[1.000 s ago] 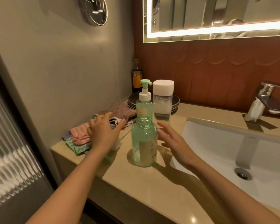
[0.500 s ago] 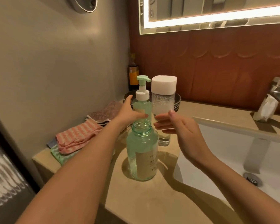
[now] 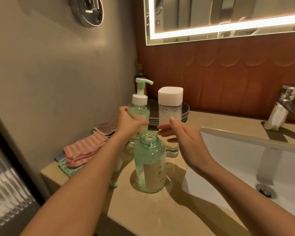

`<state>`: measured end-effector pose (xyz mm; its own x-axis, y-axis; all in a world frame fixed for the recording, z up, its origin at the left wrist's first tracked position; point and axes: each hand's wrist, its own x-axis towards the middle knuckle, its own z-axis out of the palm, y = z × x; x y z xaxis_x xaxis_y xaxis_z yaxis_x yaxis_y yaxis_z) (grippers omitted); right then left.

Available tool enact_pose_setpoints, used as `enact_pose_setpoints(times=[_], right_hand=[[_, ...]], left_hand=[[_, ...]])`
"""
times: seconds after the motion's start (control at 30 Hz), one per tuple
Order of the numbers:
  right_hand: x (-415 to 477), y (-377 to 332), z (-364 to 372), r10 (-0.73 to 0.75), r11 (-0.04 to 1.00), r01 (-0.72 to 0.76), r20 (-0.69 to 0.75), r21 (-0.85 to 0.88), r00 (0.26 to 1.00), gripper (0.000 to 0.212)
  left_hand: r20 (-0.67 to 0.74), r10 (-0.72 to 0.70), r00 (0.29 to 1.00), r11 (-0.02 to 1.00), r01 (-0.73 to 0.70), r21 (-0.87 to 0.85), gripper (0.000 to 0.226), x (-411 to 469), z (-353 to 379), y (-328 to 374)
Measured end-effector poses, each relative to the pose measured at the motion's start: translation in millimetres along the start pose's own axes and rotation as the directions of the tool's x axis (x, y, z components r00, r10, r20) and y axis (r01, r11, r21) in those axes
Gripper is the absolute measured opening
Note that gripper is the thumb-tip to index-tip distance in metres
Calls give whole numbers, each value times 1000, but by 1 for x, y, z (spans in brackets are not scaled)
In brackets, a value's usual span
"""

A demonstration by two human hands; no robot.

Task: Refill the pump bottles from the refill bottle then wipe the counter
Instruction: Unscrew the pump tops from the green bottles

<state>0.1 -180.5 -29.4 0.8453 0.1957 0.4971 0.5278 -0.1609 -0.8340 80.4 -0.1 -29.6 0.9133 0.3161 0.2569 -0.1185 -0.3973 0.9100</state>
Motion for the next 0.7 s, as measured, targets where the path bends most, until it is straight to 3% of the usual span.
enact_pose_setpoints(times=[0.27,0.37,0.5,0.63,0.7], right_hand=[[5,-44,-3,-33,998,29,-89,-47,996,45],[3,-71,-8,-95,994,88,-105,-66,990,35],[-2,-110,-19,-137,990,138,-112,0,984,26],[-21,-140,-29,-107,972,112,-33,207,994,39],[-29,-146,-33,-78,971,85,-40,221,996,56]], left_hand=[[-97,347,933,922,-320,217,76,-33,-73,98],[-102,436,894,876,-395,277,79,-62,-90,132],[-85,485,870,847,-443,296,75,-113,-96,151],[-24,447,894,874,-432,221,74,-161,-87,140],[-10,418,908,894,-409,180,73,-180,-77,131]])
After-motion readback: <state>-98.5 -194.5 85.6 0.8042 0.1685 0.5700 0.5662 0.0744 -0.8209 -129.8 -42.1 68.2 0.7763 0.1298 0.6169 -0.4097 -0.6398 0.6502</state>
